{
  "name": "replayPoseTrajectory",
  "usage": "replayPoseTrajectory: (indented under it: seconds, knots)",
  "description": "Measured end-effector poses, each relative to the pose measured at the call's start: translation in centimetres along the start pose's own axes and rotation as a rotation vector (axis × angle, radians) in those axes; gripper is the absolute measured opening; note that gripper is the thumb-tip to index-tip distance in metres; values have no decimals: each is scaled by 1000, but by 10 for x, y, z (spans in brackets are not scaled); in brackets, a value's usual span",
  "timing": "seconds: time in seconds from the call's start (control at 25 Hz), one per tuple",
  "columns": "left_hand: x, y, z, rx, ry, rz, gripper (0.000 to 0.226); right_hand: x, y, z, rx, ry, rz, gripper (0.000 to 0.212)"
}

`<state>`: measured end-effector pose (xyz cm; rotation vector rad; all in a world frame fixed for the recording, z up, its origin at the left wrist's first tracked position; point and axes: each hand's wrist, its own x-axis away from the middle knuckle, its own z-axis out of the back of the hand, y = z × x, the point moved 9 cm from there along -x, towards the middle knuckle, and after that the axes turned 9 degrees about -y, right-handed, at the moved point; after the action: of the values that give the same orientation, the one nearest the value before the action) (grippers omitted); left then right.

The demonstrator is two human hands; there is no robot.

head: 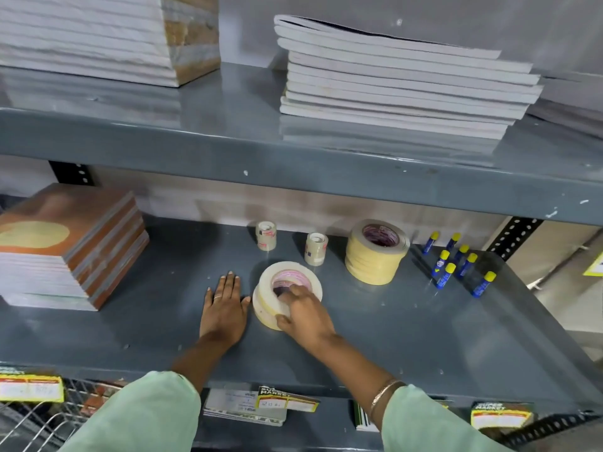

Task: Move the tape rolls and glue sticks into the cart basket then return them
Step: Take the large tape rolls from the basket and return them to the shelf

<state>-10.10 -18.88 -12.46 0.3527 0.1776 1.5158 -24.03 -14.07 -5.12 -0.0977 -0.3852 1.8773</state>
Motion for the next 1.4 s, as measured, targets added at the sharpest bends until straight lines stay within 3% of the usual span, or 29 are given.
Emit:
replayPoseTrajectory:
  seconds: [0.28,0.56,0.76,0.92,1.16,1.4]
  knots:
    - [-2,1,-2,-20,-10,8,54,-18,-3,-29,173,-195,0,57]
    - [-1,1,0,-7,23,-11,55,-16,10,36,130,-15,23,44]
    - [1,2,3,11,41,-22,54,-22,99,128,143,170,-235,42]
    - [2,3,4,-2,36,-23,54,-18,159,137,90,89,-370,57]
    - [2,3,3,-7,46,-28,54,-25,168,135,90,6,-392,76]
    - [1,2,2,-8,39,-20,66,-32,172,139,92,-23,-434,75]
